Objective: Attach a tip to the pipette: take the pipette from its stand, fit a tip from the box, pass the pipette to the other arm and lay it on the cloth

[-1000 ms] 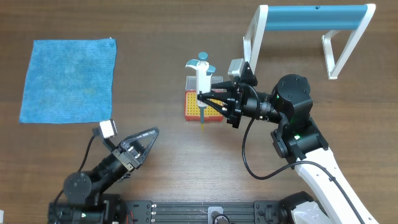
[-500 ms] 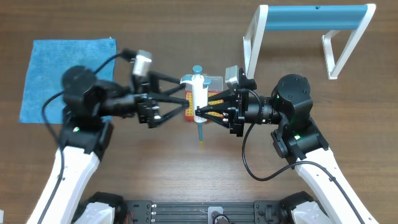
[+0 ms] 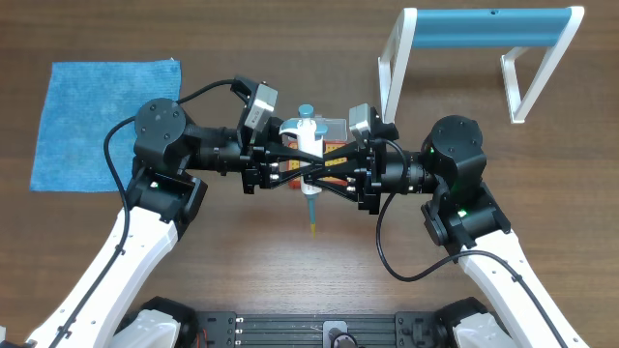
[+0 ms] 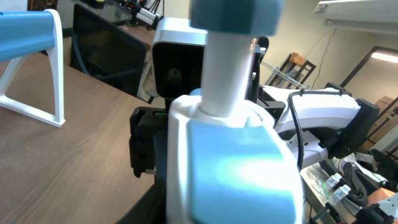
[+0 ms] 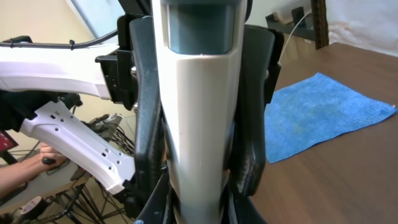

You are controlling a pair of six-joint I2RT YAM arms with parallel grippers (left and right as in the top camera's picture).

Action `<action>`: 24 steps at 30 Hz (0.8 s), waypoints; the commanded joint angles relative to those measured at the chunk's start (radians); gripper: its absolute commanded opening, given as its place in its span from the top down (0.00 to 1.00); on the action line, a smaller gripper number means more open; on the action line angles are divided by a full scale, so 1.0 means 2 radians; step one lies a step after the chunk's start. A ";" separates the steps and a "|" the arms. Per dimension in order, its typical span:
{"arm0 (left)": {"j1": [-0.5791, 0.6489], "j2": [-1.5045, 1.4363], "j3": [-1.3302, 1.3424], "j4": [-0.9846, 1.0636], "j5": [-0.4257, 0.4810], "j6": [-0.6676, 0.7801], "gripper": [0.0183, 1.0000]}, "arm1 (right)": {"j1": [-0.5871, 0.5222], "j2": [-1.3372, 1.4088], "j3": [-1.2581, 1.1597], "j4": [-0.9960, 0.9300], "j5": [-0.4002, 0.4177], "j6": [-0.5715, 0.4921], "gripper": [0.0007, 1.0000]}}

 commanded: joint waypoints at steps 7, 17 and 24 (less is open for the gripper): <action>-0.001 0.000 0.010 0.006 -0.008 0.000 0.99 | -0.001 -0.004 0.002 0.004 -0.006 0.002 0.78; 0.000 0.000 0.010 0.005 -0.128 -0.010 0.99 | -0.025 -0.005 0.002 -0.101 0.061 -0.120 0.21; 0.050 -0.010 0.010 -0.205 -0.195 0.035 1.00 | -0.122 -0.031 0.003 -0.139 0.200 -0.195 0.21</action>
